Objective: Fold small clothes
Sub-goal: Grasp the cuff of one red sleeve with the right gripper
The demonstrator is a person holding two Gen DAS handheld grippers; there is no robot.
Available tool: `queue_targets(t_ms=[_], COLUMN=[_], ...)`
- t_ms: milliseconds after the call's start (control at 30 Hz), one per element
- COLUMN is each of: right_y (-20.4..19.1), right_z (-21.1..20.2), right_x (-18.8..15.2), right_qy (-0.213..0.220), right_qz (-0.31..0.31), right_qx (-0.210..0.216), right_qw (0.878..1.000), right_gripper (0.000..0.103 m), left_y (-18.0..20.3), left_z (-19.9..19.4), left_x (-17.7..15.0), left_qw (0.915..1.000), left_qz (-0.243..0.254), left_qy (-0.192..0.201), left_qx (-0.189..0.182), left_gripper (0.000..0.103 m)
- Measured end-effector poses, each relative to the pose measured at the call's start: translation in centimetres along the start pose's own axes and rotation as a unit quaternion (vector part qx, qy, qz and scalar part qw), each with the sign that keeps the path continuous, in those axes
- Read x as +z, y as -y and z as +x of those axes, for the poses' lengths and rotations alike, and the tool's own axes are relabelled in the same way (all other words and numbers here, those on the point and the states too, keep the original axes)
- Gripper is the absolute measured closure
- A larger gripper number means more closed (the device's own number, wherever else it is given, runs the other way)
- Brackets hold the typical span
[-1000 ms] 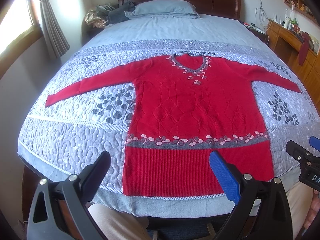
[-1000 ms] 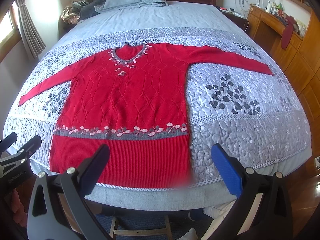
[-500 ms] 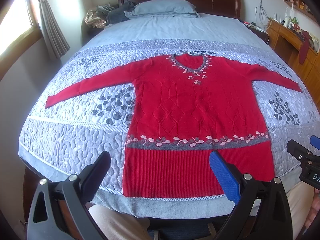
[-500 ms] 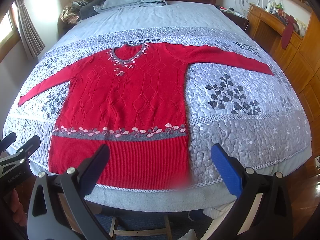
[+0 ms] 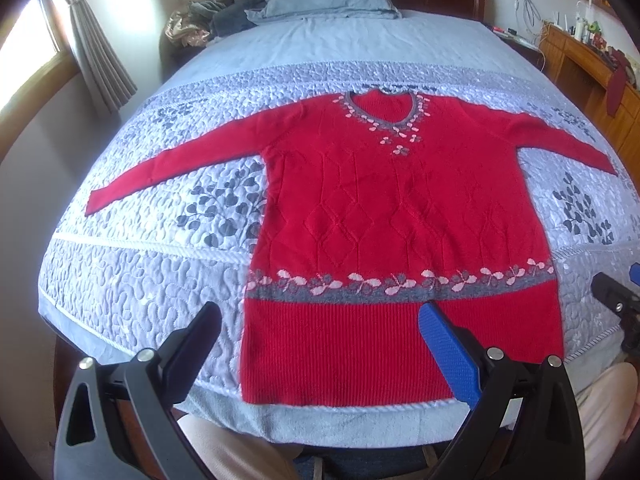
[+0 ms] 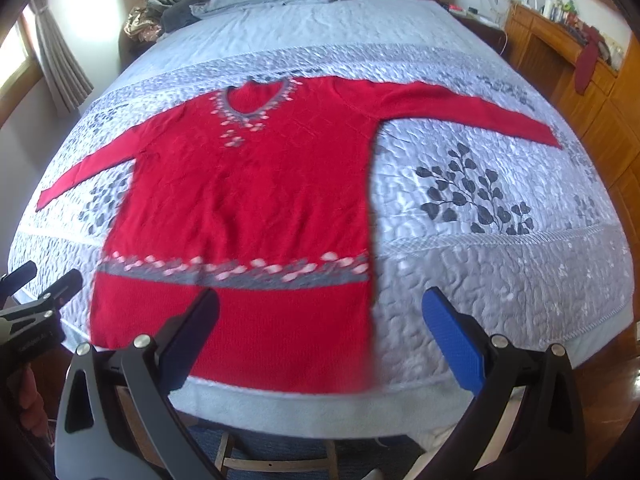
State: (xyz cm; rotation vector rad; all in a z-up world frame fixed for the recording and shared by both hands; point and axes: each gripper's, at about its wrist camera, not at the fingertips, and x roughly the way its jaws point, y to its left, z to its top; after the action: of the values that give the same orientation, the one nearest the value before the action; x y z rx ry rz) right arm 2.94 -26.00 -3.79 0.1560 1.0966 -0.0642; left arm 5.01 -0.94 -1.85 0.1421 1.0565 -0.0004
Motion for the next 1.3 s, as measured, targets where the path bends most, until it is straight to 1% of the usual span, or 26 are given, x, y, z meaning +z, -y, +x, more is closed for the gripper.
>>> queue_targets(t_ms=[67,133,200,233,267,300,333,367,433,467,533,600,633,700,767,800,833,933,1000,1033,1067,1133,1200,1233,1267,1300], right_y=[3.5,7.6,12.1,14.8,16.6,19.3,21.2,22.9,27.4,28.9,32.2,34.7,36.6,39.6,43.3,44.1,45.8,48.8,49.6,49.8,49.9,50.0,49.9,49.7,50.0,49.6], right_z=[1.4,2.6,3.7,4.5,5.3,6.5,7.2,8.1,10.0,10.8,12.4,13.7,14.6,15.9,17.2,17.6,18.3,19.6,20.4,20.7,21.0,21.2,20.8,20.2,19.6,18.8], right_x=[1.6,3.9,6.6,8.5,9.8,11.7,12.8,14.0,16.8,17.7,19.6,20.8,21.5,22.3,22.8,22.8,22.9,22.8,22.8,22.7,22.6,22.6,22.7,22.7,22.5,22.6], right_qy=[-0.01,-0.017,-0.015,-0.018,-0.023,-0.032,-0.038,-0.046,-0.06,-0.067,-0.082,-0.087,-0.09,-0.098,-0.103,-0.105,-0.107,-0.108,-0.112,-0.112,-0.114,-0.118,-0.113,-0.104,-0.096,-0.085], right_qz=[0.025,0.053,0.074,0.078,0.08,0.085,0.09,0.096,0.116,0.12,0.125,0.13,0.136,0.154,0.187,0.193,0.207,0.238,0.249,0.255,0.256,0.253,0.246,0.247,0.255,0.262], right_qx=[-0.008,-0.03,-0.049,-0.065,-0.076,-0.083,-0.081,-0.078,-0.071,-0.068,-0.063,-0.076,-0.082,-0.07,-0.066,-0.062,-0.055,-0.034,-0.015,-0.008,-0.013,-0.035,-0.044,-0.017,0.01,0.034], right_qw=[1.0,0.998,0.996,0.995,0.994,0.992,0.992,0.991,0.989,0.988,0.987,0.985,0.983,0.981,0.975,0.974,0.971,0.965,0.962,0.96,0.96,0.96,0.962,0.963,0.962,0.961], right_gripper=[0.003,0.003,0.003,0.003,0.003,0.003,0.003,0.003,0.003,0.003,0.003,0.003,0.003,0.003,0.003,0.003,0.003,0.004,0.006,0.013,0.027,0.041,0.066,0.09,0.095,0.095], left_y=[1.0,2.5,4.7,5.7,7.4,8.9,10.5,12.9,16.2,18.8,22.4,25.6,27.2,30.7,33.9,34.9,35.5,37.1,37.5,37.6,37.5,37.1,36.5,36.0,35.4,34.7], left_z=[1.0,2.0,3.5,4.2,5.2,6.0,6.8,8.0,9.6,10.9,12.8,14.4,15.2,16.8,18.1,18.6,19.0,20.2,20.7,20.9,21.0,21.2,21.6,21.6,21.5,21.4], left_x=[1.5,3.4,6.2,7.6,9.5,11.0,12.5,14.7,17.3,19.4,22.1,24.1,24.9,26.2,26.9,27.1,27.2,27.6,27.8,27.9,27.9,28.0,28.2,28.2,28.2,28.2], left_qw=[1.0,0.9999,0.9999,0.9998,0.9996,0.9994,0.9991,0.9986,0.9981,0.9977,0.9973,0.9965,0.9958,0.9939,0.9924,0.9919,0.9915,0.9907,0.9914,0.9919,0.9923,0.993,0.9937,0.9938,0.994,0.9943], left_qz=[0.007,0.014,0.016,0.015,0.014,0.014,0.016,0.021,0.03,0.032,0.031,0.035,0.037,0.048,0.06,0.062,0.062,0.056,0.056,0.058,0.058,0.058,0.056,0.053,0.048,0.045], left_qy=[-0.001,0.001,0.0,-0.001,-0.003,-0.004,-0.004,-0.002,0.001,0.002,0.001,-0.007,-0.013,-0.022,-0.03,-0.033,-0.036,-0.045,-0.043,-0.041,-0.041,-0.04,-0.043,-0.044,-0.045,-0.043], left_qx=[0.003,0.004,-0.006,-0.014,-0.025,-0.032,-0.039,-0.048,-0.054,-0.06,-0.066,-0.075,-0.082,-0.097,-0.103,-0.106,-0.109,-0.115,-0.11,-0.105,-0.102,-0.095,-0.088,-0.087,-0.087,-0.086], left_gripper=[0.004,0.004,0.004,0.004,0.004,0.004,0.004,0.004,0.004,0.004,0.004,0.004,0.004,0.004,0.004,0.004,0.004,0.004,0.004,0.004,0.004,0.004,0.004,0.004,0.004,0.004])
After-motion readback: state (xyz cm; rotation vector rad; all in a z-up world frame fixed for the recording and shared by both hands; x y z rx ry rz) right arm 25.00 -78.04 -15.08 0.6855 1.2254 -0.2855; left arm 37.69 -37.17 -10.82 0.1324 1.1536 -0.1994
